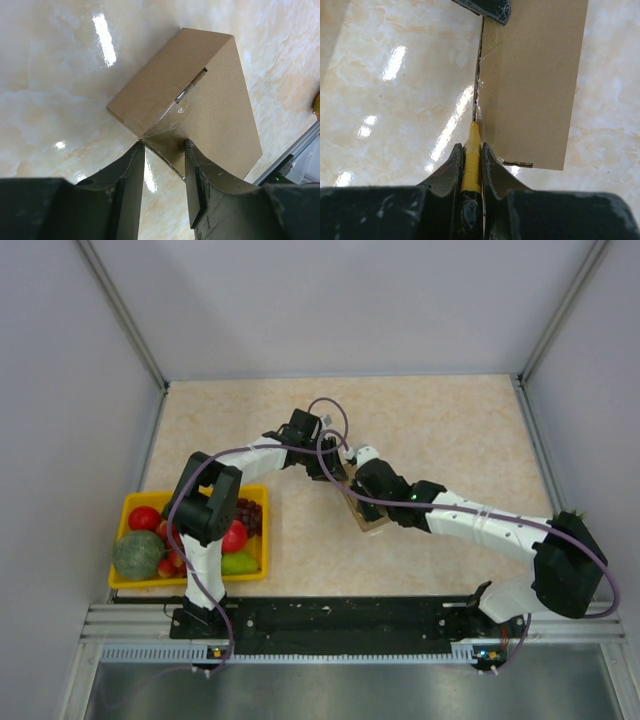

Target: Unpack the express box

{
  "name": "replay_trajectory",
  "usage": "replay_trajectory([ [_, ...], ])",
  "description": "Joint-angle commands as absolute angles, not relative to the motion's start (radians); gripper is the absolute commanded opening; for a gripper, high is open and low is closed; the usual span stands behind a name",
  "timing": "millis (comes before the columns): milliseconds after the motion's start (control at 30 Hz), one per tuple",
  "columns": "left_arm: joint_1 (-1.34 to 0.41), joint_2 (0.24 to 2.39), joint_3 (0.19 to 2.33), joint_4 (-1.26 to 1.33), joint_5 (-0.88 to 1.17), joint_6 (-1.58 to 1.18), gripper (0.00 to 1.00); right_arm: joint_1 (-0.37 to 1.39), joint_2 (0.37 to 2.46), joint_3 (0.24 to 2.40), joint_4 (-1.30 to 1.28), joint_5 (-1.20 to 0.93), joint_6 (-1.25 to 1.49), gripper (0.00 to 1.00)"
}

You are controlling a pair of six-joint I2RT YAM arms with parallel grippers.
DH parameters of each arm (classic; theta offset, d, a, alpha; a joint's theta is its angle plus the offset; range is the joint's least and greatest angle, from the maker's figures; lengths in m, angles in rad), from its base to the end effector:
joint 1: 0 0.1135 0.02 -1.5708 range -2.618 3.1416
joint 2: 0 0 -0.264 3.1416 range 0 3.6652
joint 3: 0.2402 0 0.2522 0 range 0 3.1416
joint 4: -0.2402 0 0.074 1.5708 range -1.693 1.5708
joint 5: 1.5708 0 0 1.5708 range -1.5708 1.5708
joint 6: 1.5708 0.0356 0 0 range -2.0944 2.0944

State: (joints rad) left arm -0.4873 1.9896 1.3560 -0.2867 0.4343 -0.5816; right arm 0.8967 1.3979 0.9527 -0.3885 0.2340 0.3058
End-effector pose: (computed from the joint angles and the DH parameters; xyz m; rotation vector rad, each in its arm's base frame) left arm 0.3682 -0.2121 0.1734 0.0717 2.6433 -0.9536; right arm 0.1903 0.2249 0.2418 -0.5926 2.3202 0.2907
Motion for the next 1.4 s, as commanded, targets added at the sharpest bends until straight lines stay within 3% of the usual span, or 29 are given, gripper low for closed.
replay_trajectory([
  [0,-0.480,2.036,1.345,-0.357,0.311,-0.538,0.39,0.910,1.355,0.982,-0.526,0.195,0.322,0.00],
  [300,-0.477,2.046,1.362,-0.370,0.304,-0.535,0.38,0.910,1.287,0.980,-0.589,0.172,0.328,0.00],
  [867,-0.472,2.052,1.365,-0.373,0.311,-0.534,0.38,0.910,1.393,0.934,-0.558,0.164,0.328,0.00],
  [1367,-0.471,2.063,1.368,-0.394,0.258,-0.494,0.39,0.908,1.108,0.982,-0.488,0.310,0.310,0.00],
])
